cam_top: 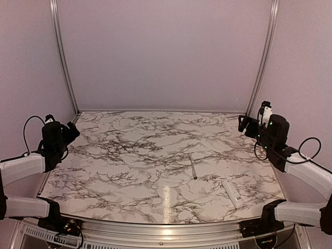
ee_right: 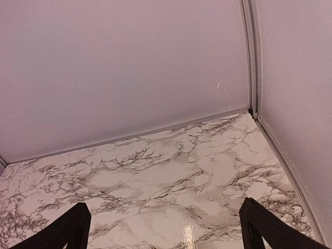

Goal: Unload the batteries from the remote control

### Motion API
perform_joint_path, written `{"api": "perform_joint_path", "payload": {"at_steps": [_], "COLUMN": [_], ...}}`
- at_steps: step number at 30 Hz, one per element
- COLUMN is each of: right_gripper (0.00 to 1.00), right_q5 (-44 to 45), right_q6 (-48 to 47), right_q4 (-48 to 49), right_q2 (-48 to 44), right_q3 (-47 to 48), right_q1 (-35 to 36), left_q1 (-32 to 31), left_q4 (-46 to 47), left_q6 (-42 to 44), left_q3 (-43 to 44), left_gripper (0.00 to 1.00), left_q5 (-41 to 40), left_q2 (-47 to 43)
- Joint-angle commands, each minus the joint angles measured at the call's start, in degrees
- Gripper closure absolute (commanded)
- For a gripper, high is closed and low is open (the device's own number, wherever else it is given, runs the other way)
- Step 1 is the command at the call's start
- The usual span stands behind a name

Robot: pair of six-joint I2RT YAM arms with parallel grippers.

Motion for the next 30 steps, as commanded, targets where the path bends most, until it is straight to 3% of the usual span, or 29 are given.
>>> {"api": "perform_joint_path", "payload": {"at_steps": [1,7,16,26,30], "right_gripper": [0.02,0.02,0.01,0.02,0.01], "right_q5": [-3.67,-5.82,-3.27,-5.45,-2.80], "right_q6": [0.97,4.24,6.41,4.62,7.44], "right_q4": [-2.72,-12.36,-35.97,-47.28,-49.67], "right_q2": [-3.02,-3.09,3.24,9.31,11.78], "right_q3": [0.45,3.59,12.51,15.22,14.84], "right_q1": [-0.16,0.24,5.85,10.23,16.35], "left_q1": [-3.88,-10.52,-17.49,-19.29,-19.65], "left_q4": [-1.98,-2.08,-1.46,-0.34,0.03], "left_q6": [1.44,1.56,0.12,-1.15,-1.41], "left_q3": [-1.34,-0.93,1.63,1.95,2.20], "left_gripper": [0.01,0.01,0.01,0.01,0.01], "left_q5": [3.61,2.07,3.85,6.30,7.11], "left_q2": [-2.38,-0.95,4.41,5.79,6.42]}}
